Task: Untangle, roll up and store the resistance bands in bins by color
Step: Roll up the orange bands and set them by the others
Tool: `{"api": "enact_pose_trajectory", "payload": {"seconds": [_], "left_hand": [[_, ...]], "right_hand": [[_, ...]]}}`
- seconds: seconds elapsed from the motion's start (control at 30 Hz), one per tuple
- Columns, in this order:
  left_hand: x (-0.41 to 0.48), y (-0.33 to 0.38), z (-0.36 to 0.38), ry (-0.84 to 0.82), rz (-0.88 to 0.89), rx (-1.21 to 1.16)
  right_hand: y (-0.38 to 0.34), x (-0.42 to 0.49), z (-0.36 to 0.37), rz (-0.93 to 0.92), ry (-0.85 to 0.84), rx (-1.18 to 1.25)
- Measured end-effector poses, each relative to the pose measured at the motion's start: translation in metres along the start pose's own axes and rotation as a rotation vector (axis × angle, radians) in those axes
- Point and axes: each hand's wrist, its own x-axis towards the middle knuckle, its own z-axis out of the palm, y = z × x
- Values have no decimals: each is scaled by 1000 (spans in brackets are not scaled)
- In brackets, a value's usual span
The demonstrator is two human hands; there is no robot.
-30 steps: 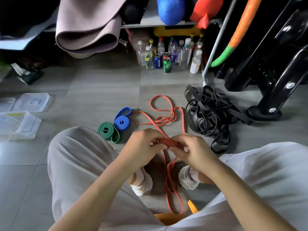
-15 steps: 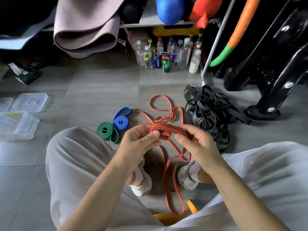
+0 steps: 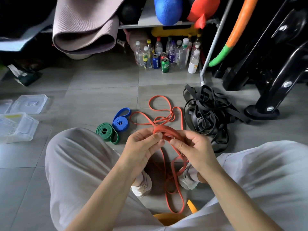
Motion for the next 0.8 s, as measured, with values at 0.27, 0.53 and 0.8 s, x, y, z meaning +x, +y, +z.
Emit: {"api": "enact_pose_trajectory", "payload": {"seconds": [0.27,0.53,0.8], "left_hand": [[0,9,-12,-135,571,1422],[2,24,5,-279,643,1691],[-1,21,6,-254,594,1308]], "right_hand": [[13,6,-10,-133,-15,-441],[-2,10,-17,-227,-154,-573],[-4,1,-32,-181,-34,-410]]}}
